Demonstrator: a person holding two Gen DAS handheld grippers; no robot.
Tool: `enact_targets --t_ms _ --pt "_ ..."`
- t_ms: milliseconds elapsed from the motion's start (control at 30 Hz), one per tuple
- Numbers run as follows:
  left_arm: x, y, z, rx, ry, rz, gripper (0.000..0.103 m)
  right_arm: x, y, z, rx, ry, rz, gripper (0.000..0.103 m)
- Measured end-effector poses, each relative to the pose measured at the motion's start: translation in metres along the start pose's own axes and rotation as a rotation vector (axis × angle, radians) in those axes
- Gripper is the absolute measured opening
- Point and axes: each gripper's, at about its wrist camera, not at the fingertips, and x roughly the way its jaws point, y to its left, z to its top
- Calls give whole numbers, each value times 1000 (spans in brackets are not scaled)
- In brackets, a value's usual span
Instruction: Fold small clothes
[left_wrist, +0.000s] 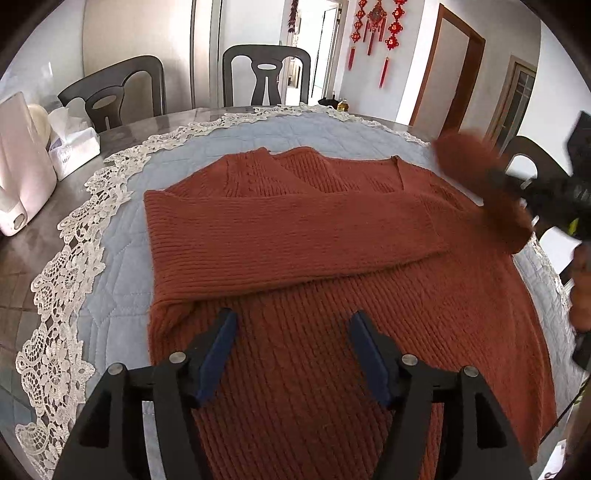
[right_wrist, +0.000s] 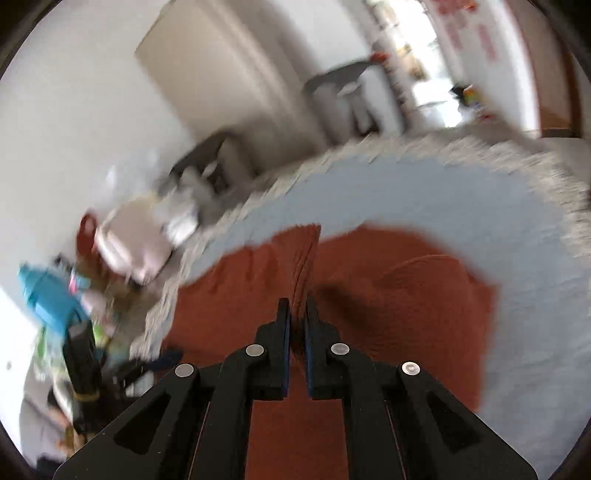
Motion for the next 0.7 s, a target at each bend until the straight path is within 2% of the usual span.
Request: enact_targets --t_ms 33,100,133,300,433,500,567,633,667,700 --pt "0 0 0 -1 -1 -2 67 11 1 -5 -20 57 2 6" --pt "-1 1 -1 -5 -2 -7 67 20 5 -16 -52 108 -7 11" --pt "-1 2 -1 -8 -2 -10 67 16 6 -23 -69 111 -5 16" --pt "-8 6 0 -30 -14 -55 67 -23 3 -38 -101 54 16 22" --pt "-21 -2 16 -55 -54 -199 67 -41 -12 -51 -80 34 -28 24" --pt "-20 -13 28 -36 -69 -226 67 -37 -18 -56 -66 50 -61 24" --pt "-8 -26 39 -14 -47 -258 67 -31 -25 -61 -49 74 -104 24" --pt "9 -39 48 7 -5 -286 67 -34 -29 -67 -60 54 -113 23" --pt "20 -46 52 14 22 -294 61 -34 -29 -68 -63 52 -116 23" --pt "30 -49 55 20 48 -301 49 -34 -28 -69 -67 46 -120 23"
